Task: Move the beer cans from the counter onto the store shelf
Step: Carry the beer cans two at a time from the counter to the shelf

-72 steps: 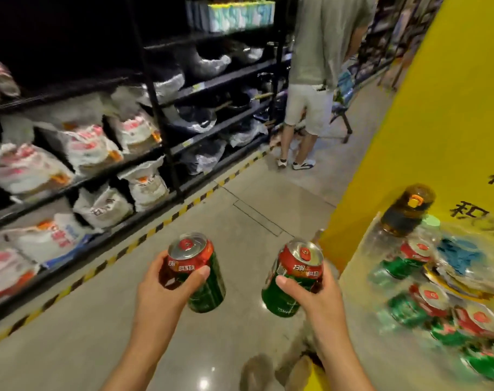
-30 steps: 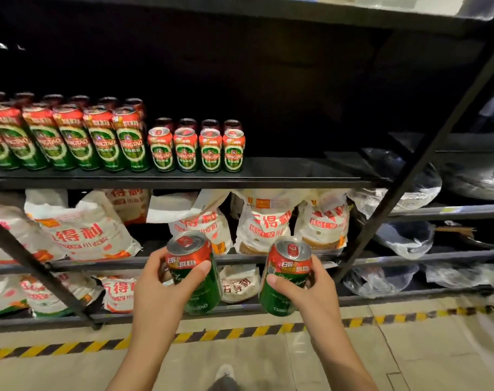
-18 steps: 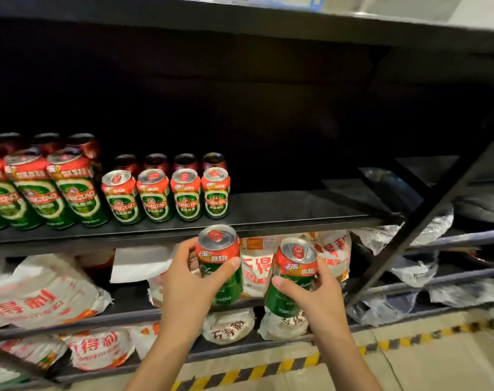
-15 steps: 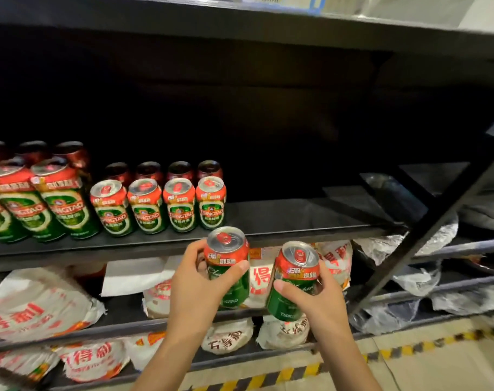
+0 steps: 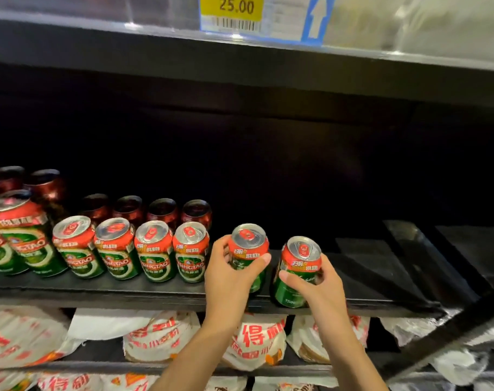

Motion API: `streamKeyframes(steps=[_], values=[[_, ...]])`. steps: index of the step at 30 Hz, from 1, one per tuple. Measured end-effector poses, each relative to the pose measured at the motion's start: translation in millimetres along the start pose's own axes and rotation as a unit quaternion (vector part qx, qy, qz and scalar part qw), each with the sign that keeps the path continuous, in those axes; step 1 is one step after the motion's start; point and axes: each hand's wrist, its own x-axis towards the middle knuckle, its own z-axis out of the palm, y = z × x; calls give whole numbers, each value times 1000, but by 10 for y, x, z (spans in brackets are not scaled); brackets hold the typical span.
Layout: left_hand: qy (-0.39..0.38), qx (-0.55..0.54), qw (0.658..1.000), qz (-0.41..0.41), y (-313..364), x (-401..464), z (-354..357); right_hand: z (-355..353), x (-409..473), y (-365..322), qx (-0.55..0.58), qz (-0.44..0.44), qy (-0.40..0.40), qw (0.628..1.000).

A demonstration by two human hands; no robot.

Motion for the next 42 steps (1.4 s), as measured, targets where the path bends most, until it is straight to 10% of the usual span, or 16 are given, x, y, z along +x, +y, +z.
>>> streamKeyframes(steps=[21, 42], values=[[135, 66, 989, 14, -421, 756, 320, 194, 1138, 239, 13, -5, -84, 996], [93, 118, 989, 4, -821, 747, 298, 353, 1077, 533, -43, -68, -70, 994]])
